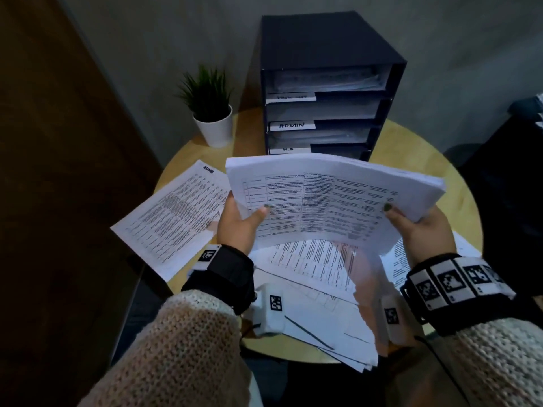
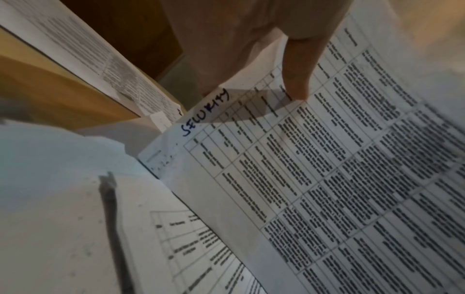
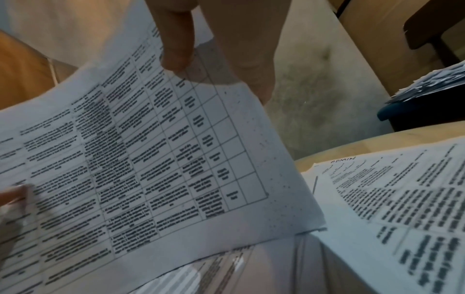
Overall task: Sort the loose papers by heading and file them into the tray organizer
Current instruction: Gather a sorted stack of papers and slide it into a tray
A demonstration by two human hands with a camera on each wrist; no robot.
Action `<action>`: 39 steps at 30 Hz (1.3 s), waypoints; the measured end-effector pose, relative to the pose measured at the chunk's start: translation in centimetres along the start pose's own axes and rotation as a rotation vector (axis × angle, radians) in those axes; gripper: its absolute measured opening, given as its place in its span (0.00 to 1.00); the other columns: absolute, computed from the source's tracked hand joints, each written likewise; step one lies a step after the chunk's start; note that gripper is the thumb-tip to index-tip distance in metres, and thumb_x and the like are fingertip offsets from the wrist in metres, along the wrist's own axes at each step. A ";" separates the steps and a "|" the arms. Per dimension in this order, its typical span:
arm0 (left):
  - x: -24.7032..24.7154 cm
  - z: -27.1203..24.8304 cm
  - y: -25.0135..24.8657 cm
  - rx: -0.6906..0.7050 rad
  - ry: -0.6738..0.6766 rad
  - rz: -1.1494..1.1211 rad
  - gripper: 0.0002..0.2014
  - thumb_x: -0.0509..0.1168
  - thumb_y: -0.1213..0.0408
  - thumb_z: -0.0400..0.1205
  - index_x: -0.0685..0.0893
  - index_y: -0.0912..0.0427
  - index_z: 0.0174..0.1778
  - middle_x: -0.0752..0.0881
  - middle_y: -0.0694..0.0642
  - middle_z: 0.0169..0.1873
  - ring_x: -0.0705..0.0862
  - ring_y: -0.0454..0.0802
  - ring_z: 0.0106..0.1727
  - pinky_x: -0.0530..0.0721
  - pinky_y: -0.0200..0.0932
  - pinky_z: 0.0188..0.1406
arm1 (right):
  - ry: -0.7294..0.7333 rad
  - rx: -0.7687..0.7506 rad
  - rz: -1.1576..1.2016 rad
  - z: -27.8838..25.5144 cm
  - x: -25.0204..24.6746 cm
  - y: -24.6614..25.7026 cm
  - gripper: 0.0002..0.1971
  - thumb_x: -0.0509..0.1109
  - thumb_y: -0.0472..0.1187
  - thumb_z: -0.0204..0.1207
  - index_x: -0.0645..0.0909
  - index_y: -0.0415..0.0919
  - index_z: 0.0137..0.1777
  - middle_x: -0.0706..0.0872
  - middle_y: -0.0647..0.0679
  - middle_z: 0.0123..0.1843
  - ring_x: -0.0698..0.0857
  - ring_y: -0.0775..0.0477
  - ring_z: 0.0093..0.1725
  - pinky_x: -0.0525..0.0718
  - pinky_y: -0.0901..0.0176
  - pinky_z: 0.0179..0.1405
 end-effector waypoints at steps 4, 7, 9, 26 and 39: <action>-0.2 0.2 0.7 -0.016 0.007 0.081 0.16 0.69 0.68 0.79 0.79 0.58 0.63 0.87 0.53 0.55 0.84 0.55 0.59 0.81 0.56 0.64 | 0.025 -0.005 0.001 0.0 -0.1 0.3 0.09 0.72 0.32 0.73 0.81 0.45 0.50 0.87 0.72 0.31 0.84 0.74 0.33 0.77 0.67 0.38; -0.4 -0.2 0.8 -0.006 -0.011 0.199 0.14 0.64 0.64 0.82 0.79 0.55 0.64 0.86 0.50 0.52 0.84 0.55 0.59 0.80 0.47 0.57 | 0.046 -0.047 0.064 0.1 -0.1 1.2 0.13 0.72 0.31 0.73 0.80 0.42 0.56 0.89 0.61 0.36 0.85 0.73 0.34 0.79 0.78 0.33; -0.4 -0.4 0.2 0.008 -0.009 0.208 0.16 0.63 0.65 0.83 0.78 0.53 0.67 0.86 0.49 0.56 0.83 0.53 0.60 0.80 0.46 0.60 | 0.014 -0.095 0.062 0.4 -0.5 2.2 0.16 0.73 0.30 0.71 0.79 0.42 0.58 0.86 0.58 0.42 0.83 0.74 0.33 0.77 0.83 0.31; -3.8 0.7 -4.5 -0.069 0.341 0.389 0.10 0.70 0.70 0.76 0.87 0.52 0.49 0.91 0.56 0.47 0.89 0.58 0.51 0.84 0.61 0.60 | 0.403 0.161 -0.288 -0.9 -2.5 3.2 0.09 0.74 0.42 0.73 0.88 0.51 0.32 0.84 0.45 0.33 0.80 0.50 0.36 0.74 0.60 0.32; -1.9 1.7 0.4 -0.485 0.105 -0.064 0.11 0.64 0.73 0.83 0.78 0.60 0.60 0.86 0.61 0.49 0.86 0.54 0.43 0.84 0.50 0.46 | 0.235 0.691 -0.052 -0.5 -2.3 -3.0 0.14 0.72 0.39 0.75 0.82 0.38 0.60 0.85 0.41 0.56 0.81 0.46 0.47 0.81 0.51 0.28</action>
Point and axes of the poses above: each hand's wrist, its own z-axis towards the middle knuckle, its own x-axis out of the palm, y = z × x, the point moved 2 cm from there along z, towards the middle knuckle
